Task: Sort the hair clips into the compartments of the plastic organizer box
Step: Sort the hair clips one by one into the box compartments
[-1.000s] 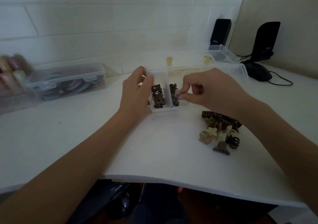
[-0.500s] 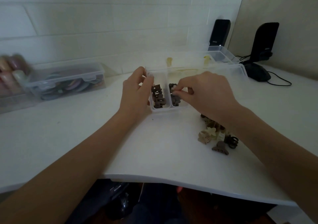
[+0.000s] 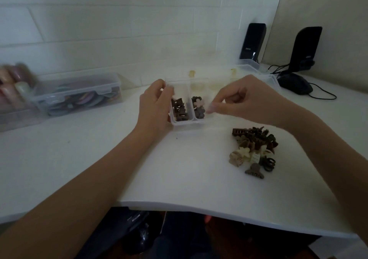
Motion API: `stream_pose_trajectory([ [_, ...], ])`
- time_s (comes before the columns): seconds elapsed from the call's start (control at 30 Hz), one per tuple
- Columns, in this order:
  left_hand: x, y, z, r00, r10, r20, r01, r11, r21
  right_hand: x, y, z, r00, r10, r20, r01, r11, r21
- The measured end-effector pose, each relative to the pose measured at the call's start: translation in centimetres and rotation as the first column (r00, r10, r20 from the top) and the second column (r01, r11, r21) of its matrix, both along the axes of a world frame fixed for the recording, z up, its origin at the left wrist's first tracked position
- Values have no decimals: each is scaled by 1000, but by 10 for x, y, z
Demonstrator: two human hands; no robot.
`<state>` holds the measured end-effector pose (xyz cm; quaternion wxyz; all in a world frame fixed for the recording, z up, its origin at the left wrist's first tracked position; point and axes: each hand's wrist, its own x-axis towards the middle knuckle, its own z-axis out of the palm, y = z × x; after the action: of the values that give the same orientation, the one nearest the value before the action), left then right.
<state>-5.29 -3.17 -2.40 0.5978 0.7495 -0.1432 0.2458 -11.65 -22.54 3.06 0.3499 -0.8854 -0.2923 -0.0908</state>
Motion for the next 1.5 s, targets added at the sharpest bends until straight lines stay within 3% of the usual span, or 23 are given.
stream_pose_trajectory([
  [0.1,3,2,-1,999,33,-17,-33,999,8,-2,-11,5,930,72,-360,-166,957,-236],
  [0.17,6,3,-2,998,59,-24,-59,998,18,-3,-14,6,872,35,-488,-218,921,-323],
  [0.43,10,4,-4,998,48,-27,-47,999,27,-6,-13,8,806,7,-592,-281,885,-372],
  [0.63,9,3,-3,998,51,-35,-50,998,22,-7,-12,7,822,-35,-568,-259,866,-428],
  [0.87,9,3,-2,998,30,-47,-31,999,-13,-5,-7,2,885,5,-465,-220,885,-410],
  [0.97,8,3,-2,999,23,-43,-23,1000,-10,-5,-3,2,907,79,-414,-219,928,-302],
  [1.13,0,1,-1,1000,-15,8,15,1000,1,-8,-1,8,977,119,-177,-138,986,-98],
  [1.3,-3,-1,-1,998,-33,50,32,999,15,-3,0,6,992,-52,112,37,991,132],
  [1.5,-13,-8,1,991,-84,104,79,995,54,8,8,-11,913,-195,359,168,980,107],
])
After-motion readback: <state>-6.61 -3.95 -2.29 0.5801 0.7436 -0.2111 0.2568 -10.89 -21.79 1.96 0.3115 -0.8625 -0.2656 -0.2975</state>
